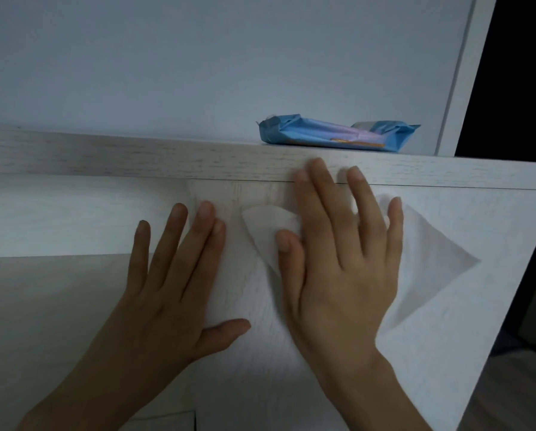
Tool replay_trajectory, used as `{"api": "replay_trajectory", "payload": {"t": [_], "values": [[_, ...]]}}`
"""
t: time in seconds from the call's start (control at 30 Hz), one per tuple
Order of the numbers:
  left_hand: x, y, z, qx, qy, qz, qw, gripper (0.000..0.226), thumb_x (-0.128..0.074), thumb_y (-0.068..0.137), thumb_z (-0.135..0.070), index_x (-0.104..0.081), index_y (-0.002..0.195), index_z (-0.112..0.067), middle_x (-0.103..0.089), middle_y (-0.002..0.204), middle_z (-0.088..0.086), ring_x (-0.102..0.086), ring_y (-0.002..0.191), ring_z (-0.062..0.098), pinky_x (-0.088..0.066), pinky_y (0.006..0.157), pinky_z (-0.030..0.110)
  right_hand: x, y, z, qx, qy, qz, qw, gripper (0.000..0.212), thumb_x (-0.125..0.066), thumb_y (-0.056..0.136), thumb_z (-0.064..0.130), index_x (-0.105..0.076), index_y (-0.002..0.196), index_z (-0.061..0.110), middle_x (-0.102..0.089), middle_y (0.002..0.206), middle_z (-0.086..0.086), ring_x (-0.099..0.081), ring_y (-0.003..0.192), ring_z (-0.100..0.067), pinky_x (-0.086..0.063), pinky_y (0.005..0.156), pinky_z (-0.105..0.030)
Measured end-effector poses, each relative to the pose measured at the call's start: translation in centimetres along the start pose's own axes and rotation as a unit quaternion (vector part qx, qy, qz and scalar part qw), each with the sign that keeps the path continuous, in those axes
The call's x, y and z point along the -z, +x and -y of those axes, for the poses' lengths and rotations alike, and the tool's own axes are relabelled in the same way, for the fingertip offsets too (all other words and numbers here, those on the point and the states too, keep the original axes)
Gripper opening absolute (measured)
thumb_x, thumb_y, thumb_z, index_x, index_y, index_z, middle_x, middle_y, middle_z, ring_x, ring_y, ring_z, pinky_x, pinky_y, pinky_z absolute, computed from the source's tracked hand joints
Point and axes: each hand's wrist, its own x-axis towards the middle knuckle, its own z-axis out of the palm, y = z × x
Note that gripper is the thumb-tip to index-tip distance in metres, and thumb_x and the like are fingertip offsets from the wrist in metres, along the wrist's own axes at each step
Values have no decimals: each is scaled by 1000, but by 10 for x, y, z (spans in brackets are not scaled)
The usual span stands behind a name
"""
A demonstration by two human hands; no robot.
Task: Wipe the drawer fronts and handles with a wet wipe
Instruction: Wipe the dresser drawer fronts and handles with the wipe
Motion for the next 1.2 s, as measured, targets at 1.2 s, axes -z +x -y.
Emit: {"api": "replay_trajectory", "payload": {"t": [1.2], "values": [[1,0,0,-4,3,-3,1000,85,-25,101,-63,3,157,-5,11,165,7,5,153,28,-3,121,51,6,-4,-10,-5,31,22,999,37,-32,105,44,-42,136,27,-48,141,-6,-39,132,-32,-29,111,-55]]}}
